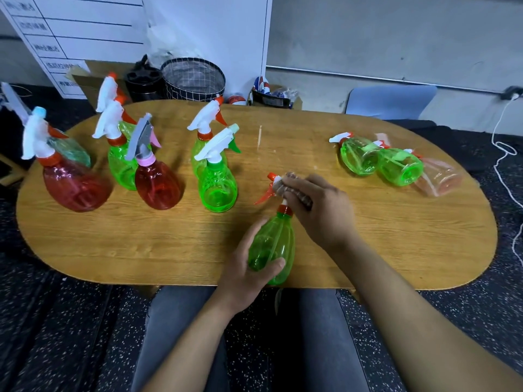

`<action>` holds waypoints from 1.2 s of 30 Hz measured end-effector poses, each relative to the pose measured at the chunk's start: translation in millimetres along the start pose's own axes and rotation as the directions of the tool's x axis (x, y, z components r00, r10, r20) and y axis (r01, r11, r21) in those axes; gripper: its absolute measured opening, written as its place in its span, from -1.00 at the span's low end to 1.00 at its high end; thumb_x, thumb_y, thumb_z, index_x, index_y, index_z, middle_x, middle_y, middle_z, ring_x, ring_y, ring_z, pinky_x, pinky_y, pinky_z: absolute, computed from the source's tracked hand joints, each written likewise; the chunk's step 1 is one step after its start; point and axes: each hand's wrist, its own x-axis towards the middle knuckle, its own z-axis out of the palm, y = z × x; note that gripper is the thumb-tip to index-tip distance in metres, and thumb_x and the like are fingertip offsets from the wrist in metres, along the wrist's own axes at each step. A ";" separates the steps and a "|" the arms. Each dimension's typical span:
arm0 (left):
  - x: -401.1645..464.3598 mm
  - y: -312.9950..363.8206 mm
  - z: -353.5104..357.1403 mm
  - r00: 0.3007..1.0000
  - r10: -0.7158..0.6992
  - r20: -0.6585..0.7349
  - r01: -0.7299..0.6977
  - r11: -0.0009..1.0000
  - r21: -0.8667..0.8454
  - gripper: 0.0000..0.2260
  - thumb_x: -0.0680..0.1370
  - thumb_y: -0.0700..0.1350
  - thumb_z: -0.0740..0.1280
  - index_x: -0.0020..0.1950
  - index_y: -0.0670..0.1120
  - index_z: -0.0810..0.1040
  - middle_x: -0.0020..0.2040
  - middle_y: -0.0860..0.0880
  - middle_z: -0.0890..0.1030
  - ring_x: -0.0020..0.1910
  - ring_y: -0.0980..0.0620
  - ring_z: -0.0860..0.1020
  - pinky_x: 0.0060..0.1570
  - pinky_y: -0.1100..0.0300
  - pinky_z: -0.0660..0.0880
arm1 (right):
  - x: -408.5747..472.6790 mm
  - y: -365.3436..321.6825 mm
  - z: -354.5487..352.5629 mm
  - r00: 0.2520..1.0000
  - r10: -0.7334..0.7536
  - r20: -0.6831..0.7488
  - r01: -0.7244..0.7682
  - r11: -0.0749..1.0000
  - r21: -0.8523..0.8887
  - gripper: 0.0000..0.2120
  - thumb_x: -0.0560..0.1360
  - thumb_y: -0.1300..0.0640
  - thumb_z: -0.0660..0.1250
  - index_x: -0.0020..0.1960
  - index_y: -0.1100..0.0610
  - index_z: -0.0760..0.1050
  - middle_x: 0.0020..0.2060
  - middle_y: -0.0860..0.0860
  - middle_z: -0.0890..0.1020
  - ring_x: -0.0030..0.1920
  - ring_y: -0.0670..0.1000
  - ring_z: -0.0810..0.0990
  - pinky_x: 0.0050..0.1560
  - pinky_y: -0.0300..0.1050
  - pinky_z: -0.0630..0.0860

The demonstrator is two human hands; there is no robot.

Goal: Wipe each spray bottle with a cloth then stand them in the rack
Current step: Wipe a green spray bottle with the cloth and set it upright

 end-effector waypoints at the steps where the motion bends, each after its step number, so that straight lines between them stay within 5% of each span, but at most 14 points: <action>1: -0.5 -0.7 0.3 1.000 -0.004 0.009 0.004 1.000 0.008 -0.26 0.47 0.07 0.51 0.63 0.07 0.36 0.45 0.17 0.57 0.44 0.11 0.54 0.43 0.14 0.48 | 4.2 1.2 -0.2 0.999 0.038 -0.029 -0.039 0.999 -0.016 -0.73 0.62 -0.06 0.38 0.28 -0.07 0.68 0.01 -0.09 0.68 -0.18 0.04 0.69 -0.33 -0.15 0.49; 3: -0.9 -1.8 0.9 1.000 -0.004 0.006 0.004 1.000 0.013 -0.26 0.47 0.06 0.52 0.63 0.08 0.35 0.45 0.16 0.57 0.45 0.09 0.54 0.45 0.06 0.48 | 8.8 -1.8 1.6 0.998 0.042 -0.036 -0.042 0.999 -0.010 -0.73 0.63 -0.06 0.38 0.30 -0.06 0.67 0.02 -0.08 0.68 -0.18 0.05 0.69 -0.33 -0.12 0.52; 8: -1.1 -2.7 2.4 1.000 0.004 -0.025 -0.003 1.000 0.029 -0.29 0.46 0.08 0.51 0.59 0.10 0.36 0.46 0.25 0.54 0.49 0.17 0.49 0.49 0.17 0.41 | 3.2 -17.3 12.5 0.970 -0.224 0.094 0.225 0.974 -0.002 -0.71 0.63 -0.10 0.31 0.26 -0.08 0.68 0.02 -0.07 0.68 -0.14 0.05 0.71 -0.33 0.01 0.61; 12: -0.9 -4.9 0.7 1.000 0.020 0.003 -0.020 0.999 0.037 -0.29 0.48 0.04 0.51 0.61 0.08 0.36 0.49 0.19 0.53 0.51 0.09 0.48 0.49 0.14 0.41 | 14.4 -11.8 7.7 0.997 -0.021 -0.072 0.018 0.999 -0.039 -0.67 0.64 -0.16 0.28 0.28 -0.07 0.68 -0.01 -0.08 0.67 -0.19 0.05 0.69 -0.35 -0.04 0.57; 17: -0.8 0.1 1.9 1.000 0.013 -0.007 -0.013 1.000 0.022 -0.32 0.47 0.07 0.50 0.57 0.15 0.36 0.42 0.31 0.55 0.45 0.23 0.50 0.36 0.37 0.41 | 5.4 -17.0 7.6 0.963 -0.233 0.137 0.232 0.972 0.019 -0.69 0.61 -0.16 0.28 0.24 -0.13 0.69 0.02 -0.10 0.68 -0.18 0.04 0.70 -0.34 0.01 0.61; 23: -1.1 -0.7 1.1 1.000 0.000 -0.002 0.000 1.000 0.006 -0.27 0.48 0.07 0.52 0.62 0.05 0.37 0.47 0.19 0.54 0.48 0.14 0.50 0.41 0.26 0.44 | 13.6 3.2 -4.0 1.000 0.020 -0.012 -0.021 0.997 -0.078 -0.75 0.61 -0.07 0.42 0.26 -0.08 0.69 -0.05 -0.08 0.67 -0.25 0.03 0.65 -0.39 -0.17 0.46; 27: -1.0 0.6 3.0 1.000 0.013 -0.011 -0.012 1.000 0.013 -0.28 0.47 0.08 0.51 0.60 0.09 0.37 0.47 0.25 0.53 0.48 0.18 0.49 0.38 0.34 0.41 | 0.6 5.8 -5.0 0.992 -0.058 0.111 0.057 0.998 0.012 -0.75 0.57 -0.03 0.47 0.25 -0.13 0.69 -0.06 -0.12 0.66 -0.22 -0.04 0.64 -0.37 -0.16 0.48; 31: -0.3 -2.9 1.3 1.000 0.000 0.001 0.000 1.000 0.018 -0.27 0.48 0.09 0.53 0.62 0.15 0.36 0.51 0.14 0.52 0.50 0.07 0.50 0.44 0.11 0.46 | -2.5 16.5 -9.4 0.996 0.093 0.008 -0.093 0.996 -0.013 -0.72 0.59 -0.10 0.39 0.26 -0.10 0.69 -0.06 -0.10 0.67 -0.23 0.04 0.67 -0.36 -0.02 0.57; 36: -0.7 -2.3 2.2 1.000 -0.005 -0.010 0.005 1.000 0.021 -0.27 0.46 0.10 0.52 0.61 0.15 0.36 0.49 0.20 0.52 0.48 0.15 0.50 0.38 0.30 0.44 | -14.2 12.0 -10.2 0.997 0.000 0.078 -0.004 0.999 0.049 -0.73 0.59 -0.11 0.39 0.25 -0.12 0.70 -0.07 -0.16 0.66 -0.20 -0.09 0.65 -0.34 -0.12 0.55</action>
